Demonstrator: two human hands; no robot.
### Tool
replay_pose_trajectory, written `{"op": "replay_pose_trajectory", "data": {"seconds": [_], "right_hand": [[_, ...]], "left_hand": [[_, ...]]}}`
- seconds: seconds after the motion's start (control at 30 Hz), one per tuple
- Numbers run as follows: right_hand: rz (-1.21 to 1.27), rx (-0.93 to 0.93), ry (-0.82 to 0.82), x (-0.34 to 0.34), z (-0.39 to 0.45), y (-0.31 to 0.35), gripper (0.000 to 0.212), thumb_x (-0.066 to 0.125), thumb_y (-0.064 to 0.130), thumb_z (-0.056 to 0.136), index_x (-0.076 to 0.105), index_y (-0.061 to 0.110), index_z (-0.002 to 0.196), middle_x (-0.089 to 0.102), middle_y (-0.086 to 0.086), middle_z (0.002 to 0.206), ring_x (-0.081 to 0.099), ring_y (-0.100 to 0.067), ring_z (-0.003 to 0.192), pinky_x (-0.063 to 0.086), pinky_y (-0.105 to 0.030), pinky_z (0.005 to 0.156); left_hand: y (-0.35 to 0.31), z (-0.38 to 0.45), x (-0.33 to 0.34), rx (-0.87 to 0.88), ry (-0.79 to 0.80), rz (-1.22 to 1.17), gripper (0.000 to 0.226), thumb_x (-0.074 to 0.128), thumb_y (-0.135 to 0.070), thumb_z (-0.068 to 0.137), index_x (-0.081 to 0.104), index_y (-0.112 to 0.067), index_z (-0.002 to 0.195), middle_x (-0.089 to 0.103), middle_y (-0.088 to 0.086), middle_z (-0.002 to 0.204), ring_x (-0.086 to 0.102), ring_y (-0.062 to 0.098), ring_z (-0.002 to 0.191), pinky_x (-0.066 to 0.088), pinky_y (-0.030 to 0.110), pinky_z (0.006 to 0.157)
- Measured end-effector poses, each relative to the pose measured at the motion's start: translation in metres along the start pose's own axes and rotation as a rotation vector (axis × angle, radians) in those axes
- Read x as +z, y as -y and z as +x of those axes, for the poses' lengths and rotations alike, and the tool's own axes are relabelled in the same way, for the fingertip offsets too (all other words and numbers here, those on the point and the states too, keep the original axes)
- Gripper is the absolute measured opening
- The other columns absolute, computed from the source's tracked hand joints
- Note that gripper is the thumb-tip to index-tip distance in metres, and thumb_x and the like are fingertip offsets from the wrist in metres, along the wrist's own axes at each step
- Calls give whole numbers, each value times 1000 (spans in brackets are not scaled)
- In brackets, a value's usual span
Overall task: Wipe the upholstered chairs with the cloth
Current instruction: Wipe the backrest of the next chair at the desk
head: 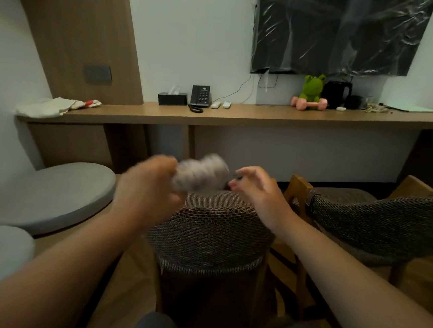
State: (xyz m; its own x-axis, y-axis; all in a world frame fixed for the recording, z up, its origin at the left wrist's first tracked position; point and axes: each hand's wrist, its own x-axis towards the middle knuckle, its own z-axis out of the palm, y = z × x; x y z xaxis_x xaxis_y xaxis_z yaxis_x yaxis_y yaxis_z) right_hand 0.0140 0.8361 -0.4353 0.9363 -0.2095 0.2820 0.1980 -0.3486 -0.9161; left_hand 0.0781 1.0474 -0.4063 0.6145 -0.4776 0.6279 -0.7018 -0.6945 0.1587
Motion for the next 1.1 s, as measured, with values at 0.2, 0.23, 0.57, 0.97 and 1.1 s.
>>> {"op": "replay_pose_trajectory", "data": {"seconds": [0.2,0.23,0.57,0.97,1.1], "right_hand": [[-80,306,-586,17,23,-69,18,33,18,100,50,19,107,66,0,98,56,-11,75,42,-29,69],[-157,241,-587,19,20,-82,17,35,17,99,50,21,103,66,0,96,58,-14,77,45,-29,68],[-256,215,-355,9,32,-127,25,46,26,87,65,10,89,66,-10,95,59,-32,93,49,-45,86],[-258,79,-469,13,34,-135,53,23,45,78,59,6,71,51,6,71,51,-25,79,44,-43,78],[-338,131,-318,1,31,-123,44,29,38,85,63,11,78,56,5,75,52,-17,82,41,-37,80]], "left_hand": [[-14,35,20,-33,102,22,78,64,-18,87,18,-34,148,50,4,136,62,25,97,47,31,67],[-21,31,38,0,239,83,82,58,-21,91,4,-41,150,46,3,142,62,25,100,50,32,71],[-35,3,125,99,487,144,59,27,-71,87,29,-49,142,42,2,138,44,26,122,35,48,101],[-20,-13,159,323,-103,190,28,53,-41,86,66,-20,97,64,10,93,61,28,79,44,39,70],[-9,-23,150,277,-92,192,26,51,-40,87,62,-18,96,64,12,93,63,30,82,47,42,72]]}}
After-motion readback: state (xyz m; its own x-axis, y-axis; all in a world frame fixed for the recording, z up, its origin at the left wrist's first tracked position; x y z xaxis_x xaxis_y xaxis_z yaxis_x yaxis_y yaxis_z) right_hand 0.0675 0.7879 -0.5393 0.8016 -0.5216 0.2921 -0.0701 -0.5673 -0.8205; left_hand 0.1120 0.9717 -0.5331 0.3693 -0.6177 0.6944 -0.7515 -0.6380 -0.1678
